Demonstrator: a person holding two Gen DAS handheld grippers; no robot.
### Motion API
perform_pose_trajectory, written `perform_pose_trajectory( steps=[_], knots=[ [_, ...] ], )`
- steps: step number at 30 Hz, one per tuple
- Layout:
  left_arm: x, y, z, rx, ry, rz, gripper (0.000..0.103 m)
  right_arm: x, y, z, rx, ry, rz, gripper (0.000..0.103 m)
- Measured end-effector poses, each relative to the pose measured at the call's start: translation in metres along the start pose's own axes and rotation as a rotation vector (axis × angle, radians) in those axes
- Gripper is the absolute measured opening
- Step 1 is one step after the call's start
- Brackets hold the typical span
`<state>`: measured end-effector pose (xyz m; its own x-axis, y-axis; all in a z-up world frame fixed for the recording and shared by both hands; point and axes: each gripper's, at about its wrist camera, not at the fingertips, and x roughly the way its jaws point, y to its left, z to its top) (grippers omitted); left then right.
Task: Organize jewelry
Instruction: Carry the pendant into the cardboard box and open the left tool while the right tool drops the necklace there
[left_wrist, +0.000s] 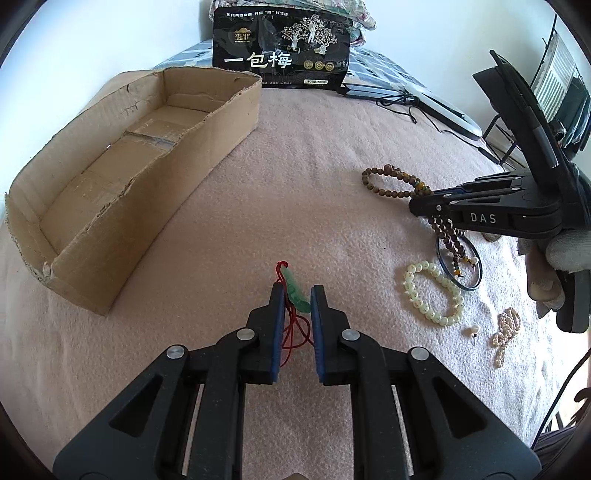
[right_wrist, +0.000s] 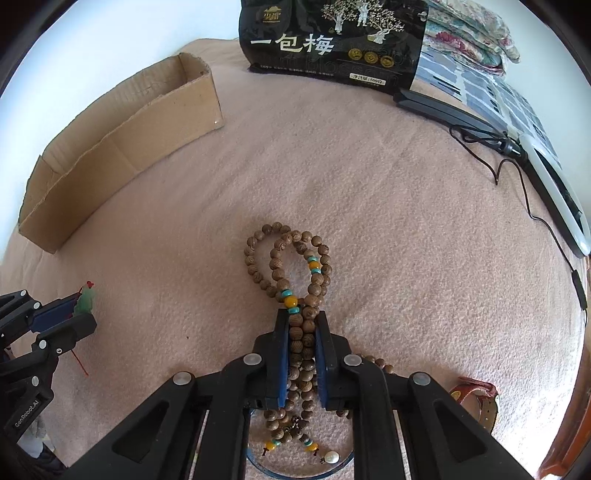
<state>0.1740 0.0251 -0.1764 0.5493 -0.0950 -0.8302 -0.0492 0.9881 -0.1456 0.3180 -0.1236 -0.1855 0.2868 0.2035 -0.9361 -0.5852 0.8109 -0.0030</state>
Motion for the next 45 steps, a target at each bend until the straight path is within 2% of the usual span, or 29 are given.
perform_pose_trajectory(
  steps=[9, 22, 32, 45],
  knots=[
    [-0.021, 0.004, 0.001, -0.004, -0.039, -0.007, 0.012, -0.043, -0.025, 0.004, 0.104, -0.118, 0.032, 0.01],
    [-0.064, 0.0, 0.01, 0.007, -0.109, -0.046, 0.012, -0.108, -0.023, -0.011, 0.153, -0.248, 0.051, 0.009],
    [-0.106, 0.028, 0.026, -0.012, -0.178, -0.026, 0.012, -0.147, 0.004, 0.001, 0.125, -0.328, 0.075, 0.009],
    [-0.13, 0.094, 0.044, -0.076, -0.21, 0.052, 0.012, -0.159, 0.061, 0.043, 0.067, -0.401, 0.101, 0.009]
  ],
)
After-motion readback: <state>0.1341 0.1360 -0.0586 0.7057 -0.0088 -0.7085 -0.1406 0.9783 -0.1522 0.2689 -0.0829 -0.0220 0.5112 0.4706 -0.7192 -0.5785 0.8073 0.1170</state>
